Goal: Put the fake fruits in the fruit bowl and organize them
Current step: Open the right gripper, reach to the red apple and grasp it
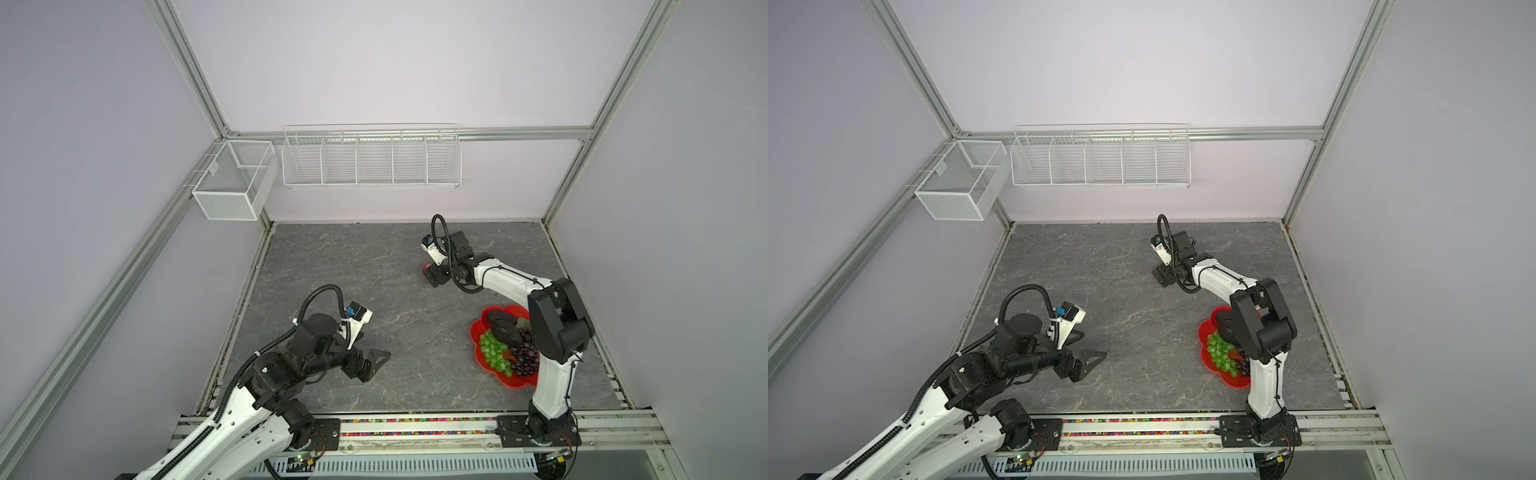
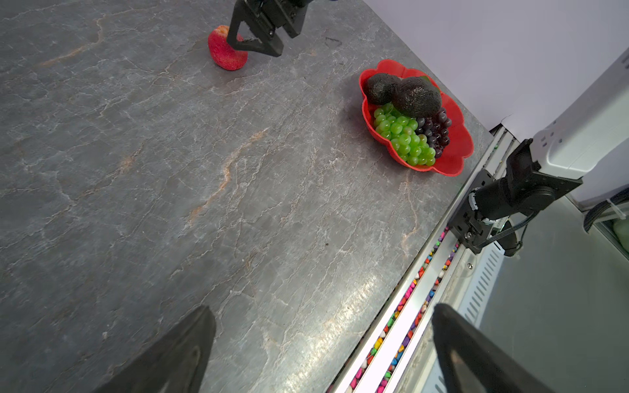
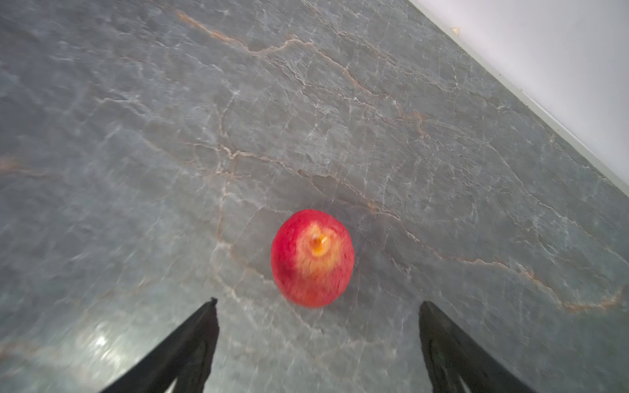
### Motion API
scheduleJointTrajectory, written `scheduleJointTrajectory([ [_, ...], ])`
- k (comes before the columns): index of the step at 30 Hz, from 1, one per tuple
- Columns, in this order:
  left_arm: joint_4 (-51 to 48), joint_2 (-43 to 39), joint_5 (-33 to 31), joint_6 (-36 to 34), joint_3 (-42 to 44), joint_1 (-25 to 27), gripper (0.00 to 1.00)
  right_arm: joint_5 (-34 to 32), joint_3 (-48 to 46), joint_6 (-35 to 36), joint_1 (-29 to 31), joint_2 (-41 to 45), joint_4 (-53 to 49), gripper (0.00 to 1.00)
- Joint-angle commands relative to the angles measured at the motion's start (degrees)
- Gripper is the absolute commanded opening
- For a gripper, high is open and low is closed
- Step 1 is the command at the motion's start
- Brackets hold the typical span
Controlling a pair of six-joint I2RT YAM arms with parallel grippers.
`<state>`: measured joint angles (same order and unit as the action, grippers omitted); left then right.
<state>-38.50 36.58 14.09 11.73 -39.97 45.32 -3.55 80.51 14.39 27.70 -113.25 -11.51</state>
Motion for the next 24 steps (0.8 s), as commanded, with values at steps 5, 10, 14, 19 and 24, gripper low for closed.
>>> scheduleJointTrajectory([
  [5,-0.96,-0.38,-0.84,-0.53,-1.33,-0.36,0.99,1.09,5.98,-4.49,0.26,-6.56,0.99,0.91],
  [10,-0.96,-0.56,-0.6,-0.58,-1.34,-0.41,0.99,1.69,6.79,-5.16,0.32,-8.5,-0.14,0.81],
  [14,-0.88,-1.13,-0.39,-0.56,-1.34,-0.5,0.99,2.34,7.39,-5.81,0.32,-9.64,-2.1,0.73],
  [19,-0.79,-1.77,-0.24,-0.56,-1.26,-0.5,0.99,2.77,6.24,-6.57,0.38,-9.44,-3.14,0.7],
  [24,-0.7,-1.78,-0.14,-0.65,-1.23,-0.5,0.99,1.67,3.49,-5.66,0.48,-7.45,-2.47,0.64],
])
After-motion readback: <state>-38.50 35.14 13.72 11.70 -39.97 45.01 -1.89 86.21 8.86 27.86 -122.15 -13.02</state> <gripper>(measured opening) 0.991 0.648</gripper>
